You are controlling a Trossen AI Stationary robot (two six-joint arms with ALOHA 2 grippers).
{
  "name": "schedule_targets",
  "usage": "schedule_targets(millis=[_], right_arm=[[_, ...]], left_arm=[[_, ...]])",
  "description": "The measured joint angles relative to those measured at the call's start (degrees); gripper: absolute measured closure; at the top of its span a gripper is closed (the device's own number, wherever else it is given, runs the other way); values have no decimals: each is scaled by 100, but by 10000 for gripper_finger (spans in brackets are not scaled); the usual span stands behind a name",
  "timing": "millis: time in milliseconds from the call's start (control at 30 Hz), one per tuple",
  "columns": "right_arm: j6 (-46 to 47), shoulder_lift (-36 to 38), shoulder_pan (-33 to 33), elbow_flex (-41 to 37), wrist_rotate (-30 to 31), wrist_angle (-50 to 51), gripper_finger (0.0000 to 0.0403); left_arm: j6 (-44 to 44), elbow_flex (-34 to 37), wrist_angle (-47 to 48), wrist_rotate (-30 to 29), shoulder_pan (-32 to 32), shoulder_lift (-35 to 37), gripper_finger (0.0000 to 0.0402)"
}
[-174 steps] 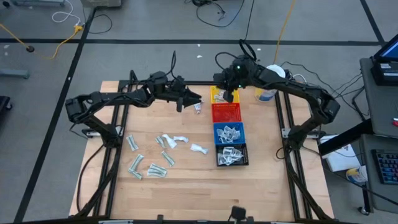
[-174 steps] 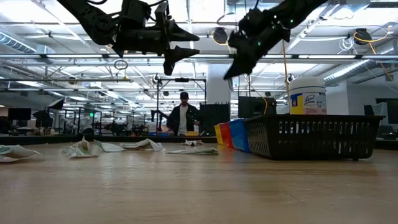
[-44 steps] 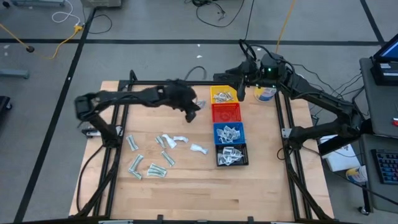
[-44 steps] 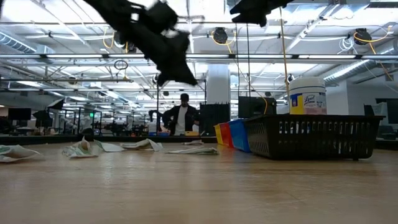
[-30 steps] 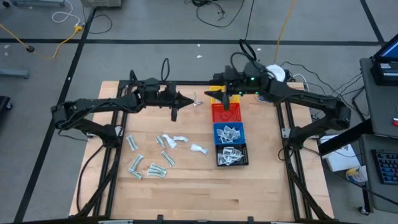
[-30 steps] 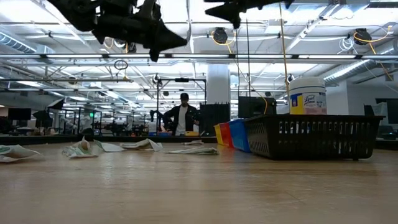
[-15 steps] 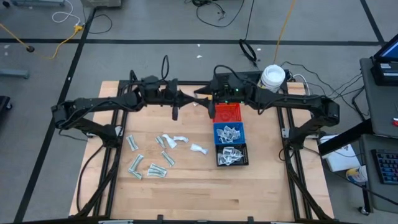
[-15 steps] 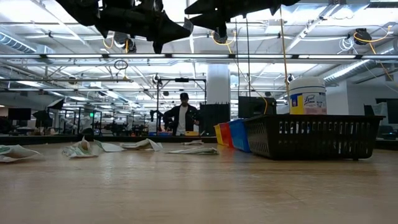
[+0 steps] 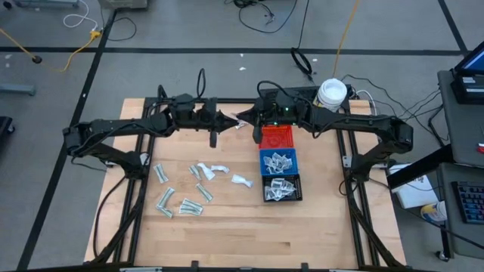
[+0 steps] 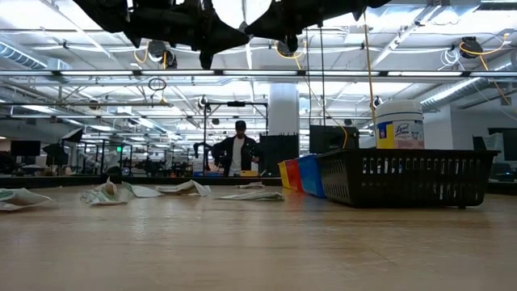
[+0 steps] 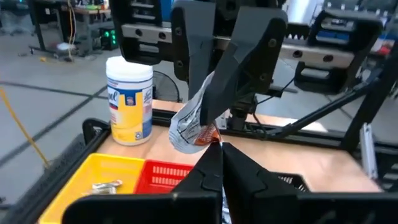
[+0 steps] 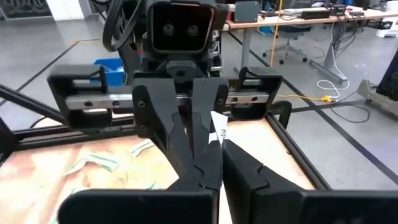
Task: Pick & Place First Aid Supplies
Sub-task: Put the orange ointment pack into the yellow bin
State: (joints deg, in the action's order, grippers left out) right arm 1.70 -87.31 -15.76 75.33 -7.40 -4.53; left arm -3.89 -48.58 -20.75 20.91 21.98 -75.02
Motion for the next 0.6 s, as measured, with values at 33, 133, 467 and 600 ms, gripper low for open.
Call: schedule_targets(millis=[33, 133, 467, 600], right_arm=[[-40, 0, -34, 0, -32, 17, 401], [-280, 122, -250, -2, -184, 415, 402], [-1527, 139, -1403, 466, -780, 2717, 402], [-2249, -112, -1896, 539, -769, 3447, 402]], left_arm=[[-130, 0, -2, 0, 0, 0, 395], [-656, -5, -33, -28, 41, 2, 373], [-1437, -9, 261, 0, 214, 9, 261], [-1454, -9, 126, 0, 212, 9, 240]])
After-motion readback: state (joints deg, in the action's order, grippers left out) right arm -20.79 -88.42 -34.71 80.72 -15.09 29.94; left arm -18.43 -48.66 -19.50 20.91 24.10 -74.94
